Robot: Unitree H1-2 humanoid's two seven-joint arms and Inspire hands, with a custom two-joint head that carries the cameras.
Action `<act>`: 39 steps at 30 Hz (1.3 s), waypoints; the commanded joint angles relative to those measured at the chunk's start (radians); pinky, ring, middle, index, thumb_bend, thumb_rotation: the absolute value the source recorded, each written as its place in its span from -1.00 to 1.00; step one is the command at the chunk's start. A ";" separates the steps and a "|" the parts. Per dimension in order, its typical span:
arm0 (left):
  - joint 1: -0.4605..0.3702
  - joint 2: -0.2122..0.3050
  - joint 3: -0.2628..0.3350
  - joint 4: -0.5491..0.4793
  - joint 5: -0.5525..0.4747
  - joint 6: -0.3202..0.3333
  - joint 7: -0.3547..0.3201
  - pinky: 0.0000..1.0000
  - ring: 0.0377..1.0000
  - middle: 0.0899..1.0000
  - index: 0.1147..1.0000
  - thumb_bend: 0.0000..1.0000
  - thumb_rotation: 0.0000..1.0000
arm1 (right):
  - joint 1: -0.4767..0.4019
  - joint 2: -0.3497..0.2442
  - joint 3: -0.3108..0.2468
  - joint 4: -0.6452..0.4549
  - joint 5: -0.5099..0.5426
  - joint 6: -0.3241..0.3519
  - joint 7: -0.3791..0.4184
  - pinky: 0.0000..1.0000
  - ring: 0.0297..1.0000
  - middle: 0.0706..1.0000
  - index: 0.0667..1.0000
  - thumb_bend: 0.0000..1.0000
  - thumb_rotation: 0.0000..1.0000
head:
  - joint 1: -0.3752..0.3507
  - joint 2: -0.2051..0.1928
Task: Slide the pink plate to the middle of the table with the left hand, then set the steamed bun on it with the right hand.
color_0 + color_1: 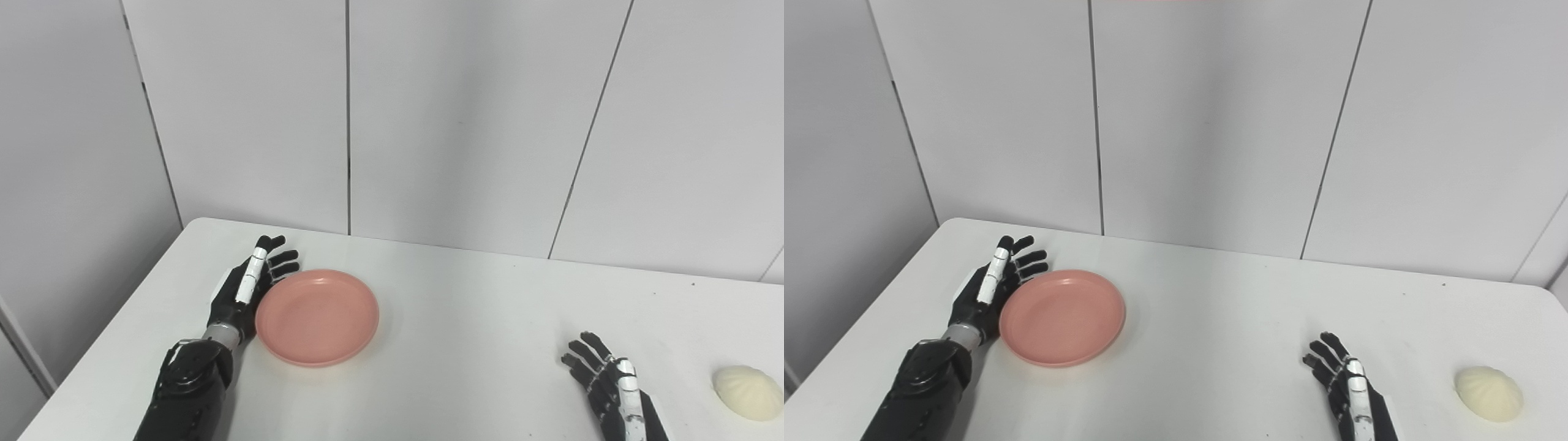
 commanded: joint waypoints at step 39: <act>0.002 -0.191 -0.079 -0.195 0.037 0.099 0.066 0.61 0.64 0.67 0.76 0.58 0.64 | 0.010 0.085 0.081 -0.102 -0.106 0.043 -0.079 0.74 0.55 0.63 0.64 0.65 0.84 | -0.239 0.035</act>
